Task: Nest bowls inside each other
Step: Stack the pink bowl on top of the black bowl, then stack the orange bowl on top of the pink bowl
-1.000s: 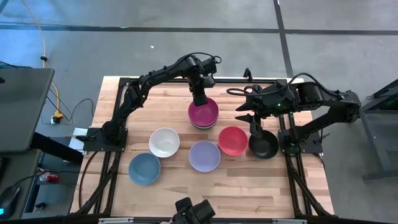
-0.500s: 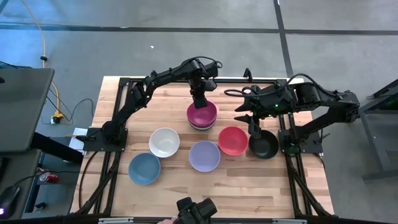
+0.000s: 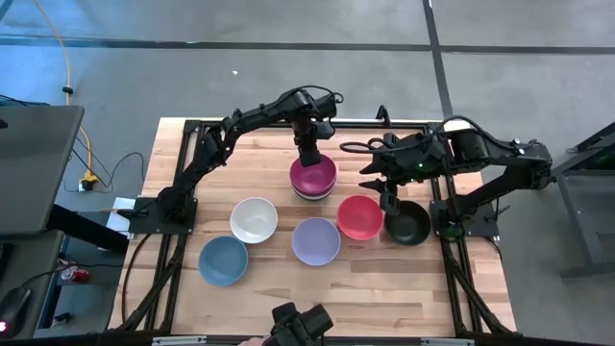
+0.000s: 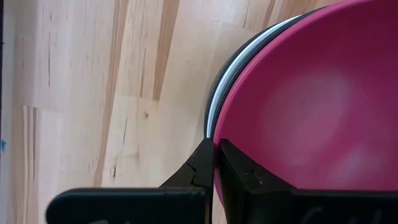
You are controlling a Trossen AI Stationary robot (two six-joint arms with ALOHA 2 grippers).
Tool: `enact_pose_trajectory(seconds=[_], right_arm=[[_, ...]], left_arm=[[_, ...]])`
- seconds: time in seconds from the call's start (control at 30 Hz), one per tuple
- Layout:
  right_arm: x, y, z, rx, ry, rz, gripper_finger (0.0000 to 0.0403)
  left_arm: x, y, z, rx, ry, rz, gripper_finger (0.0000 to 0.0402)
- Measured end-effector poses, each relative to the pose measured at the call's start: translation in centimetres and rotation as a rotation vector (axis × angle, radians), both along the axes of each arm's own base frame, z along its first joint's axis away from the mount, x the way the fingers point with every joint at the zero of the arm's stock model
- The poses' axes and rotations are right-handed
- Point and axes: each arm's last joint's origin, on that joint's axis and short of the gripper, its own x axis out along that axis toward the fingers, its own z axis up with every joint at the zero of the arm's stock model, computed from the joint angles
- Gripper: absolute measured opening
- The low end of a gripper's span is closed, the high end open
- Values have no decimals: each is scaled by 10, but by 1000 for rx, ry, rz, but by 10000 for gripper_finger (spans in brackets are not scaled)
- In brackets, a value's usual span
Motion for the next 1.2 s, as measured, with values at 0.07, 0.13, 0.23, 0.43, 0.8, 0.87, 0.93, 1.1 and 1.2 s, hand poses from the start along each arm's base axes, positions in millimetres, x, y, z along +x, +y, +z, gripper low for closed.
enact_pose_trajectory(seconds=[0.07, 0.13, 0.23, 0.43, 0.8, 0.87, 0.93, 1.1, 1.2], right_arm=[[0, 0, 0, 1, 0, -1, 140], [0, 0, 0, 2, 0, -1, 140], [0, 0, 0, 2, 0, -1, 140], [0, 0, 0, 1, 0, 0, 140], [-9, -3, -9, 8, 118, -116, 140], [-16, -5, -15, 12, 192, -219, 140], [-21, -7, -23, 22, 251, -301, 140], [-25, -7, -40, 65, 340, -381, 140], [-21, -6, -58, 95, 393, -378, 140]], left_arm=[[0, 0, 0, 1, -2, -9, 0], [0, 0, 0, 2, -3, -13, 1], [0, -1, 0, -10, -11, -15, 12], [-2, -7, 19, -4, -78, -69, 61], [-45, -30, 94, 98, -99, -89, 120], [-57, -36, 114, 139, -134, -73, 121], [-75, -45, 138, 169, -186, -67, 121], [-117, -72, 194, 277, -326, -39, 121], [-140, -92, 221, 355, -389, 0, 122]])
